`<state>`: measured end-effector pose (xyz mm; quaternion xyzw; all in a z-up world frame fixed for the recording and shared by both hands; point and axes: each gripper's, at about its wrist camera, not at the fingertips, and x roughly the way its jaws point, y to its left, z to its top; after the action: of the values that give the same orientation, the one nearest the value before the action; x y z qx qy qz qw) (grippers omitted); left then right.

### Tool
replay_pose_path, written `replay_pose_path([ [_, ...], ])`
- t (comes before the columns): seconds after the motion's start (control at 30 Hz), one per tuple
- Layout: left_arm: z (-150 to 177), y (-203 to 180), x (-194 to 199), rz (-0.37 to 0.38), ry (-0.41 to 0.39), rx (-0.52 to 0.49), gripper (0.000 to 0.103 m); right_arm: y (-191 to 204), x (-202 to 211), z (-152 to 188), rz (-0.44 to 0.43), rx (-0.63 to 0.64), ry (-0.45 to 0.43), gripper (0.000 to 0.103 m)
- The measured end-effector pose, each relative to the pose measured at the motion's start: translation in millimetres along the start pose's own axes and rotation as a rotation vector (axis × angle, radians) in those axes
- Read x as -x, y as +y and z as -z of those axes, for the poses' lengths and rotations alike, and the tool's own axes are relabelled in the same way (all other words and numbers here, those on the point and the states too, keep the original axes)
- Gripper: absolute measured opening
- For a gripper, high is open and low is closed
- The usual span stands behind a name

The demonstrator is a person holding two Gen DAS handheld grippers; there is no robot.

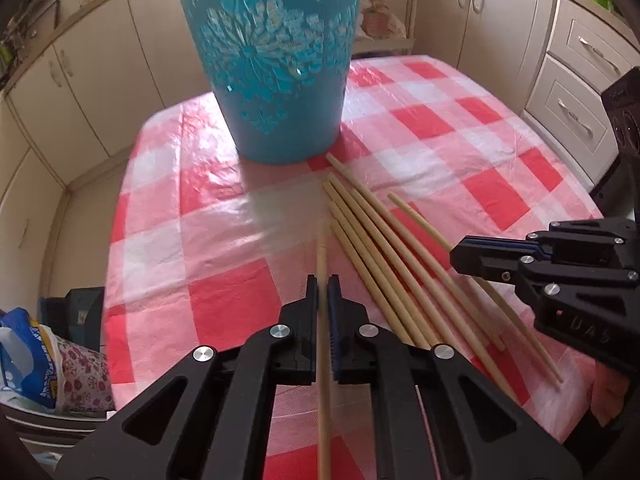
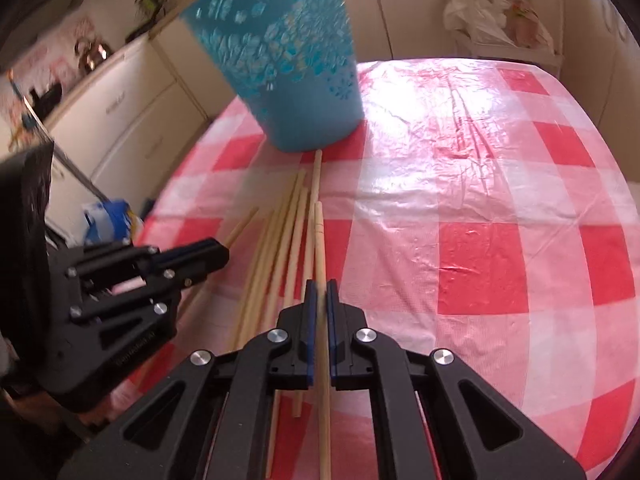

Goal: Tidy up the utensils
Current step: 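Carry both held sticks up over the blue bin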

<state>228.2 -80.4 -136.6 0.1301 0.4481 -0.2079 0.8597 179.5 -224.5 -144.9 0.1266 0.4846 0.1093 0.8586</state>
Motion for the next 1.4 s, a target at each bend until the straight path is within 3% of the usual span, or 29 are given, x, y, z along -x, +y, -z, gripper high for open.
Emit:
replay_pose_path([
  [0.3, -9, 0, 42, -0.053, -0.136, 0.021, 0.005, 1, 44, -1, -0.133, -0.093, -0.176, 0.006],
  [0.8, -28, 8, 95, -0.027, -0.355, 0.083, 0.005, 14, 92, -30, -0.186, -0.092, -0.409, 0.006],
  [1.17, -75, 60, 157, 0.027, -0.667, 0.240, 0.005, 42, 127, -105, -0.235, -0.042, -0.658, 0.006],
  [1.4, -124, 82, 150, 0.044, -0.746, 0.300, 0.005, 51, 120, -160, -0.233, -0.041, -0.744, 0.006],
])
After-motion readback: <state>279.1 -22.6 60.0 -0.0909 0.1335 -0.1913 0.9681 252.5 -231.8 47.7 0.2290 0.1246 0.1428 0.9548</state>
